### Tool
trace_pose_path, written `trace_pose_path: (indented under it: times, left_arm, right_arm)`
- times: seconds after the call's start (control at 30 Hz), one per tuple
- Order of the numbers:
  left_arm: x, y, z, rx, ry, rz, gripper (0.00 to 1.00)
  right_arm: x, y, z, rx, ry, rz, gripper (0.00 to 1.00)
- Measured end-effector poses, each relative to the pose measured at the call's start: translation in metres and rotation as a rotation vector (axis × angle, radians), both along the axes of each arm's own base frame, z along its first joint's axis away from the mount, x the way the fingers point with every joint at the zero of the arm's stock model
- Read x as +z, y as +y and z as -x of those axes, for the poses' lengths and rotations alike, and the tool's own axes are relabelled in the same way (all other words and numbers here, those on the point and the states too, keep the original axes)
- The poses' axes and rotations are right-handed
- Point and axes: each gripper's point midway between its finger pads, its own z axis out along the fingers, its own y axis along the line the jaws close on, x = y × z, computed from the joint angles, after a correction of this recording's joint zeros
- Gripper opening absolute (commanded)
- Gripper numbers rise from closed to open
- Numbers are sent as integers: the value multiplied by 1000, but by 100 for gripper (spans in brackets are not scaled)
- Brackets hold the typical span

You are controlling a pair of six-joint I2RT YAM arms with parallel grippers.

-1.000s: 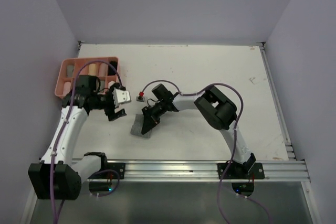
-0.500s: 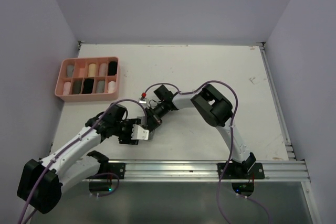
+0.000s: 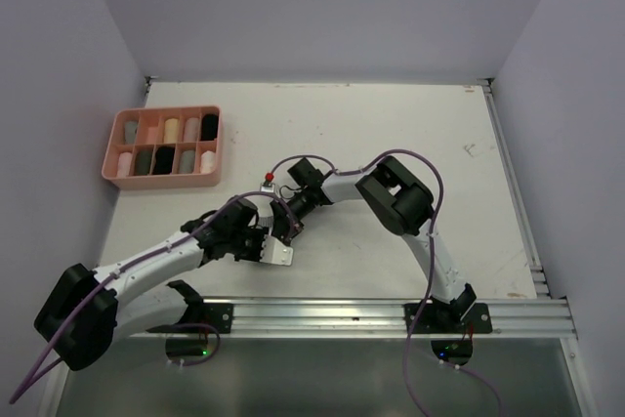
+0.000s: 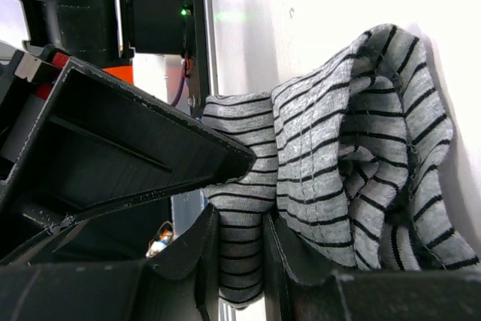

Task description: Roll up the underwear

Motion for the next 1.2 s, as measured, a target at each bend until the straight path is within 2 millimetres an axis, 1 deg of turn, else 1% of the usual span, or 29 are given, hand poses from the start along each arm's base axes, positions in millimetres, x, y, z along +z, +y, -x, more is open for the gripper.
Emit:
trace_pose_path:
  times: [0.07,0.1,0.17,0.2,0.27,0.33,0.37,0.4,0.5,0.67,0.77,0.87,0.93,1.0,1.03,1.07,1.13,1.2]
  left_arm:
    - [-1,-1,1,-8,4,-5,15]
    - [-1,-3,1,-15,4,-5,11]
    - [-1,-7,1,-39,5,-7,8]
    - [-1,-9,2,-53,9,-8,5]
    - [-2,-14,3,-76,23,-11,2]
    - [-2,-18,5,-103,47,-25,0]
    - [-3,-21,4,-116,58,-29,0]
    - [-2,-24,4,-127,69,-32,0]
    - [-3,-31,3,-158,88,-38,0]
    - [-3,-36,0,-183,96,-49,0]
    - [-3,-38,-1,-193,100,-57,0]
    - [-3,-39,-2,-198,109,-67,0]
    - [-2,-40,-2,-197,125,-77,0]
    - [-2,-41,-3,-195,158,-97,0]
    - [-2,-42,-3,-193,181,-108,0]
    - [-1,-44,-4,-192,208,-115,0]
    - [0,-47,-8,-180,279,-131,0]
    - [2,-50,-12,-156,368,-138,0]
  right_arm:
    - [0,-3,0,-6,3,7,12]
    - [1,-5,1,-10,5,10,17]
    - [1,-11,2,-17,9,19,23]
    - [1,-13,3,-21,11,23,30]
    - [2,-17,4,-28,12,32,33]
    - [4,-21,4,-41,3,45,39]
    - [5,-24,2,-54,-1,52,44]
    - [6,-26,1,-65,-7,64,45]
    - [11,-33,-3,-101,-24,96,46]
    - [12,-41,-19,-178,-48,175,47]
    - [13,-45,-38,-239,-55,211,46]
    - [16,-55,-70,-340,-90,245,46]
    - [21,-69,-94,-430,-150,273,46]
    - [27,-94,-119,-545,-231,315,46]
    - [33,-108,-128,-600,-266,335,46]
    - [40,-121,-136,-647,-299,345,46]
    - [61,-150,-147,-754,-387,369,45]
    - [88,-169,-148,-822,-486,363,44]
